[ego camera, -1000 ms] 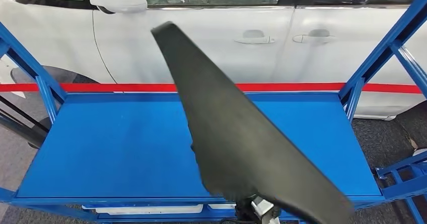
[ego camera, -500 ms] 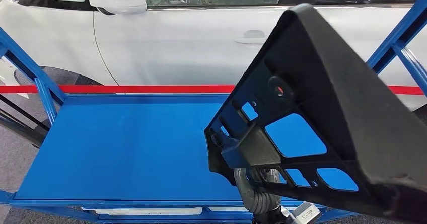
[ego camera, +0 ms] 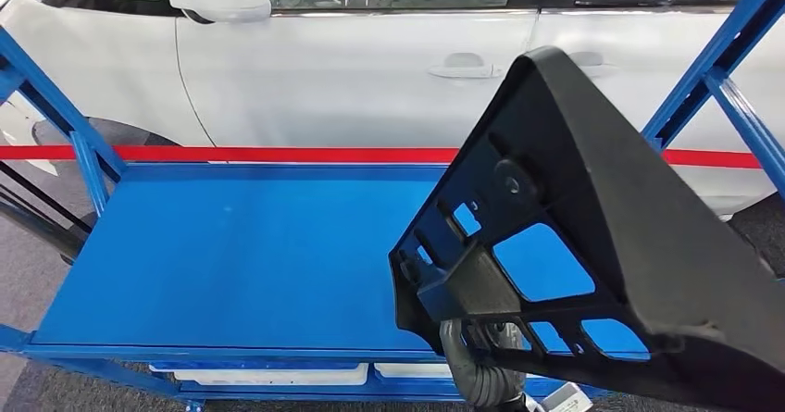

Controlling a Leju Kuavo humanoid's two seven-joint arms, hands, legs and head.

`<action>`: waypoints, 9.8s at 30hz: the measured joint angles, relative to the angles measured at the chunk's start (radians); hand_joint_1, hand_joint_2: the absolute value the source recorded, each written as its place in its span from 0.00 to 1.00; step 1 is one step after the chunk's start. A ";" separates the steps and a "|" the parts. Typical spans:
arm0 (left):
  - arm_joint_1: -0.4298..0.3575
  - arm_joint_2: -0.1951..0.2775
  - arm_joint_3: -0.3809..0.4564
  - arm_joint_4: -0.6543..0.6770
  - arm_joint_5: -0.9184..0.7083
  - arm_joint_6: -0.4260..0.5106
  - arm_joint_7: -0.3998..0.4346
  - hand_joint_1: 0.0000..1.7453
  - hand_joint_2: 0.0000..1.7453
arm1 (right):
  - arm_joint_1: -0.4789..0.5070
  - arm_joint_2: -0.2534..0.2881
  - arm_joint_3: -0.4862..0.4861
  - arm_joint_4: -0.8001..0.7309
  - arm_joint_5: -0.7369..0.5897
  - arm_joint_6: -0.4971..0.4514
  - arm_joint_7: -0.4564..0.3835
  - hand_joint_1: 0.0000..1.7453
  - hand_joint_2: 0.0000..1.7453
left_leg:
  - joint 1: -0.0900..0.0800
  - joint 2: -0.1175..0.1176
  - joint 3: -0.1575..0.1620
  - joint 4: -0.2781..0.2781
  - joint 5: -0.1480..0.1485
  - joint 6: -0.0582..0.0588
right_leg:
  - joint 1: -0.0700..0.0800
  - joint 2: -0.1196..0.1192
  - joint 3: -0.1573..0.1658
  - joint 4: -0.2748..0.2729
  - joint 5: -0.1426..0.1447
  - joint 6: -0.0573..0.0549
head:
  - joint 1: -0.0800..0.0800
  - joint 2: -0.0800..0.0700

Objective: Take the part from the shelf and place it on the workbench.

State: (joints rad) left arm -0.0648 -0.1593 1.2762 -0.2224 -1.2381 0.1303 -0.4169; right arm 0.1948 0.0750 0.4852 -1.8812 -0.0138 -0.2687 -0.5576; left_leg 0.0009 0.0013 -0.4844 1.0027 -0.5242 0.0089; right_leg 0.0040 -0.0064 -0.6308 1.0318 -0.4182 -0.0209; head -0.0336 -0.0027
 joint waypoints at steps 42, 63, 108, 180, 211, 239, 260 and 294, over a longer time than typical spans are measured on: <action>-0.004 -0.014 0.018 -0.001 0.005 -0.015 0.015 0.00 1.00 | 0.082 -0.017 -0.048 0.008 0.043 0.014 -0.017 1.00 1.00 | 0.006 0.014 -0.053 -0.034 0.080 0.025 | -0.018 0.005 -0.050 0.251 -0.168 0.043 | 0.000 0.000; -0.001 -0.013 0.029 -0.009 0.003 -0.010 0.010 0.00 1.00 | 0.217 0.003 -0.142 -0.008 0.138 0.056 -0.083 1.00 1.00 | -0.007 0.004 0.048 -0.015 -0.015 0.007 | 0.003 0.000 0.016 -0.012 -0.006 -0.013 | 0.000 0.000; -0.015 -0.001 0.015 -0.009 -0.030 -0.035 -0.005 0.00 1.00 | 0.282 0.028 -0.176 -0.038 0.068 0.136 -0.091 1.00 1.00 | -0.001 0.048 -0.101 0.016 0.080 0.017 | -0.008 -0.042 0.121 0.045 -0.113 0.022 | 0.000 0.000; -0.011 0.062 -0.007 -0.009 -0.049 -0.003 -0.015 0.00 1.00 | 0.273 0.179 -0.376 0.028 0.105 0.346 -0.128 1.00 1.00 | 0.018 0.006 -0.140 0.282 -0.112 -0.038 | -0.014 0.046 0.058 -0.008 -0.058 -0.015 | 0.000 0.000; -0.002 0.045 -0.006 -0.009 -0.043 -0.010 0.005 0.00 1.00 | 0.300 0.190 -0.384 0.026 0.122 0.346 -0.120 1.00 1.00 | 0.012 0.005 -0.133 0.274 -0.110 -0.035 | -0.005 0.047 0.052 -0.013 -0.049 -0.024 | 0.000 0.000; -0.007 0.031 -0.006 -0.009 -0.046 -0.020 0.000 0.00 1.00 | 0.322 0.201 -0.385 0.020 0.158 0.344 -0.118 1.00 1.00 | 0.013 0.023 -0.065 0.141 -0.089 -0.035 | -0.008 -0.006 0.055 -0.016 -0.059 -0.016 | 0.000 0.000; -0.005 0.026 -0.006 -0.009 -0.051 -0.019 0.003 0.00 1.00 | 0.329 0.204 -0.386 0.017 0.166 0.341 -0.119 1.00 1.00 | 0.009 0.069 -0.025 -0.004 0.021 0.011 | -0.017 -0.016 -0.008 0.131 -0.107 0.034 | 0.000 0.000; -0.009 0.005 -0.006 -0.008 -0.060 -0.032 0.012 0.00 1.00 | 0.322 0.215 -0.399 0.020 0.200 0.339 -0.102 1.00 1.00 | 0.009 0.103 -0.026 0.009 0.008 -0.007 | 0.003 -0.073 0.067 -0.008 -0.079 0.019 | 0.000 0.000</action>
State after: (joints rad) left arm -0.0740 -0.1538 1.2697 -0.2308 -1.2978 0.0982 -0.4044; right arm 0.5166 0.2904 0.0866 -1.8614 0.1859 0.0708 -0.6600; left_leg 0.0100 0.1046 -0.5100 1.0114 -0.5161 0.0019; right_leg 0.0075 -0.0797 -0.5633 1.0241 -0.4968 -0.0020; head -0.0337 -0.0027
